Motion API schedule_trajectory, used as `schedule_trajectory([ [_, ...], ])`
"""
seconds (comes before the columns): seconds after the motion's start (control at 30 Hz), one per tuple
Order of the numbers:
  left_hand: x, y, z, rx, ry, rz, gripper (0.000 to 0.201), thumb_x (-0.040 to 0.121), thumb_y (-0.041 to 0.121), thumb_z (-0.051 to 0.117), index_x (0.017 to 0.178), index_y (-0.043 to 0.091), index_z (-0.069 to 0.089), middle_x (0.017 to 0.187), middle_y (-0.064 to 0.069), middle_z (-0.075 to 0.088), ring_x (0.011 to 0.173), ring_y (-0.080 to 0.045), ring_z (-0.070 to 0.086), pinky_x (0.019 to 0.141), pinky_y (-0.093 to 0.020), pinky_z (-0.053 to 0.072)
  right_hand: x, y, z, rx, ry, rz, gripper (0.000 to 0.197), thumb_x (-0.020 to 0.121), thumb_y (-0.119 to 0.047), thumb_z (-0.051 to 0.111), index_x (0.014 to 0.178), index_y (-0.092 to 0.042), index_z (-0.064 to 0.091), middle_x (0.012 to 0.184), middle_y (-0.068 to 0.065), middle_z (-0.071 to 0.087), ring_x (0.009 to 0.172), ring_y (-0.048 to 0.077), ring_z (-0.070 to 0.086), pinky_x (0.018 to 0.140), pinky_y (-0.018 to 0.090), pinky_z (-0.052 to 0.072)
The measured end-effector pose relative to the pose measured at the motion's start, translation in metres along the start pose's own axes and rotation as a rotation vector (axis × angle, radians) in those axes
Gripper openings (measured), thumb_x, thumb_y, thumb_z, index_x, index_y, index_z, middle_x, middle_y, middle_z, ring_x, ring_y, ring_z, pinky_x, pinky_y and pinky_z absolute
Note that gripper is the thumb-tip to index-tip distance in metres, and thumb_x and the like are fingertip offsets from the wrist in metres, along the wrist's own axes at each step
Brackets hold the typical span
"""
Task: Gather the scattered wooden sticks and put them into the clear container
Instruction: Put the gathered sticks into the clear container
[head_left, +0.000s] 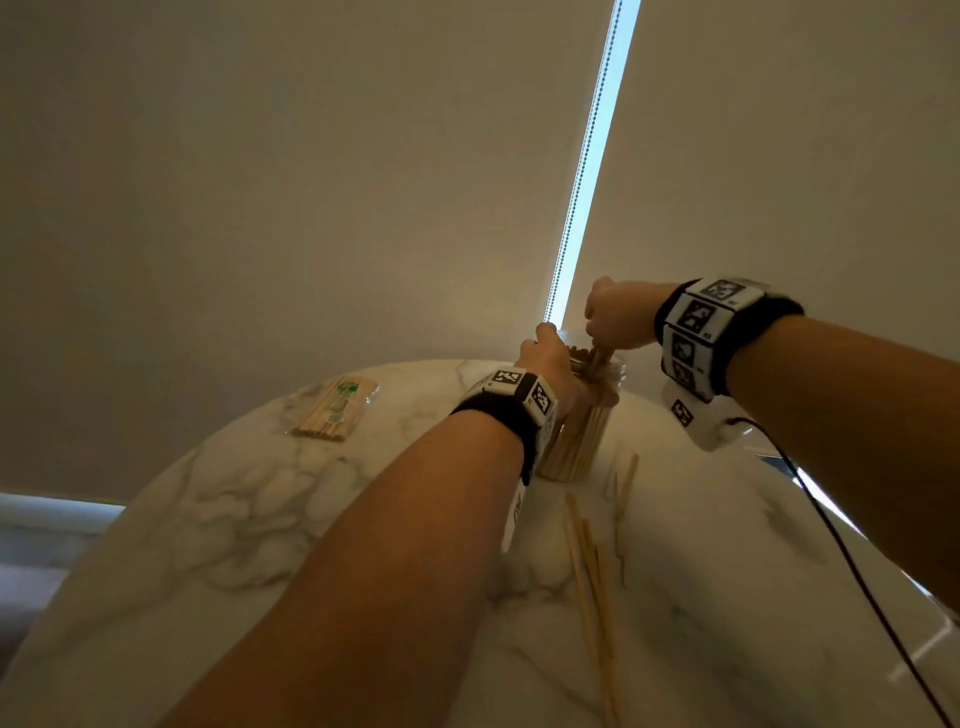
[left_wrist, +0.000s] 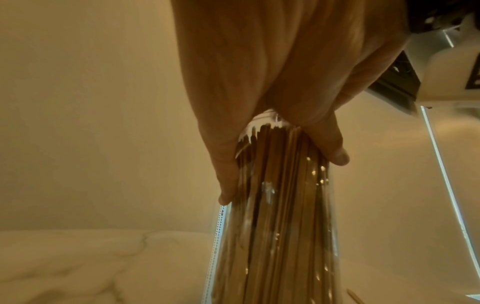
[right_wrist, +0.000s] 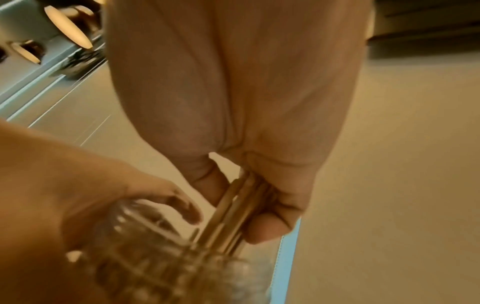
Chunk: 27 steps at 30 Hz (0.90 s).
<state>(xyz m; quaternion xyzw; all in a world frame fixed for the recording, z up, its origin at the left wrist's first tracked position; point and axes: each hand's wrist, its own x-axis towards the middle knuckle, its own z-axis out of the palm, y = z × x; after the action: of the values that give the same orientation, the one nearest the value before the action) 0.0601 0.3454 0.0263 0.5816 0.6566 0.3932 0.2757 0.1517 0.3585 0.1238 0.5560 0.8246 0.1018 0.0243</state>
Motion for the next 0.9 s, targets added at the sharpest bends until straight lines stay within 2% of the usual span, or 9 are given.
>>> schedule_trajectory([
  [0.13,0.001,0.0,0.0,0.008,-0.006,0.008,0.124,0.057,0.041,0.094,0.151,0.016,0.016,0.144,-0.011,0.041,0.129,-0.033,0.048,0.104,-0.046,0.046,-0.001,0.001,0.014,0.105,0.053,-0.009,0.037,0.1,-0.009,0.046,0.135,0.002,0.042,0.126,0.018,0.059,0.113,0.032,0.059,0.091,0.036,0.048],
  [0.27,0.0,0.0,0.001,0.009,-0.003,-0.001,0.122,0.061,0.041,0.092,0.152,0.016,0.015,0.145,-0.012,0.04,0.13,-0.033,0.047,0.103,-0.046,0.047,-0.001,0.002,0.016,0.222,0.009,-0.025,0.03,0.098,-0.011,0.048,0.124,-0.003,0.061,0.123,0.012,0.064,0.112,0.028,0.061,0.095,0.035,0.05],
  [0.37,0.003,0.0,0.001,0.015,-0.011,-0.002,0.118,0.063,0.041,0.091,0.151,0.016,0.015,0.145,-0.011,0.04,0.131,-0.032,0.047,0.102,-0.045,0.048,-0.005,-0.001,0.012,0.261,-0.072,-0.075,0.031,0.098,-0.01,0.048,0.123,-0.005,0.066,0.122,0.014,0.066,0.115,0.032,0.062,0.098,0.04,0.05],
  [0.53,0.005,-0.003,0.005,-0.027,0.01,-0.004,0.124,0.057,0.039,0.094,0.151,0.016,0.016,0.143,-0.011,0.043,0.129,-0.03,0.049,0.104,-0.045,0.047,-0.003,0.009,0.019,0.334,0.142,-0.029,0.023,0.093,-0.005,0.054,0.11,-0.014,0.067,0.112,0.003,0.066,0.105,0.021,0.062,0.089,0.031,0.052],
  [0.63,0.007,-0.004,0.006,-0.072,-0.002,-0.019,0.125,0.054,0.034,0.096,0.15,0.019,0.017,0.14,-0.01,0.046,0.126,-0.03,0.051,0.103,-0.047,0.047,-0.004,0.017,0.022,0.368,0.181,-0.017,0.014,0.093,-0.015,0.063,0.097,-0.019,0.077,0.1,-0.001,0.072,0.091,0.014,0.064,0.076,0.026,0.052],
  [0.7,0.008,-0.003,0.006,-0.081,-0.009,-0.022,0.124,0.052,0.035,0.096,0.148,0.022,0.018,0.138,-0.009,0.047,0.124,-0.031,0.053,0.101,-0.048,0.048,-0.007,0.016,0.02,0.37,0.096,-0.02,0.023,0.097,-0.022,0.057,0.102,-0.015,0.078,0.102,0.002,0.073,0.093,0.018,0.065,0.074,0.027,0.051],
  [0.8,0.008,-0.004,0.005,-0.046,-0.002,-0.005,0.123,0.055,0.037,0.095,0.149,0.021,0.017,0.14,-0.009,0.045,0.125,-0.031,0.052,0.101,-0.048,0.048,-0.014,0.01,0.012,0.283,-0.029,-0.056,0.032,0.097,-0.018,0.048,0.116,-0.008,0.071,0.118,0.007,0.069,0.11,0.026,0.063,0.095,0.036,0.052],
  [0.83,0.008,-0.005,0.005,-0.046,-0.005,-0.001,0.124,0.055,0.037,0.095,0.149,0.021,0.017,0.141,-0.009,0.044,0.125,-0.031,0.051,0.102,-0.047,0.048,-0.016,0.01,0.009,0.249,-0.039,-0.067,0.031,0.097,-0.015,0.048,0.118,-0.01,0.07,0.12,0.004,0.067,0.112,0.024,0.061,0.094,0.033,0.05],
  [0.9,0.008,-0.006,0.005,-0.047,-0.004,0.006,0.124,0.055,0.037,0.095,0.149,0.019,0.017,0.141,-0.009,0.044,0.126,-0.03,0.051,0.102,-0.046,0.048,-0.018,0.01,0.007,0.199,-0.002,-0.065,0.03,0.096,-0.009,0.051,0.116,-0.018,0.071,0.113,-0.003,0.061,0.103,0.017,0.056,0.081,0.026,0.043],
])
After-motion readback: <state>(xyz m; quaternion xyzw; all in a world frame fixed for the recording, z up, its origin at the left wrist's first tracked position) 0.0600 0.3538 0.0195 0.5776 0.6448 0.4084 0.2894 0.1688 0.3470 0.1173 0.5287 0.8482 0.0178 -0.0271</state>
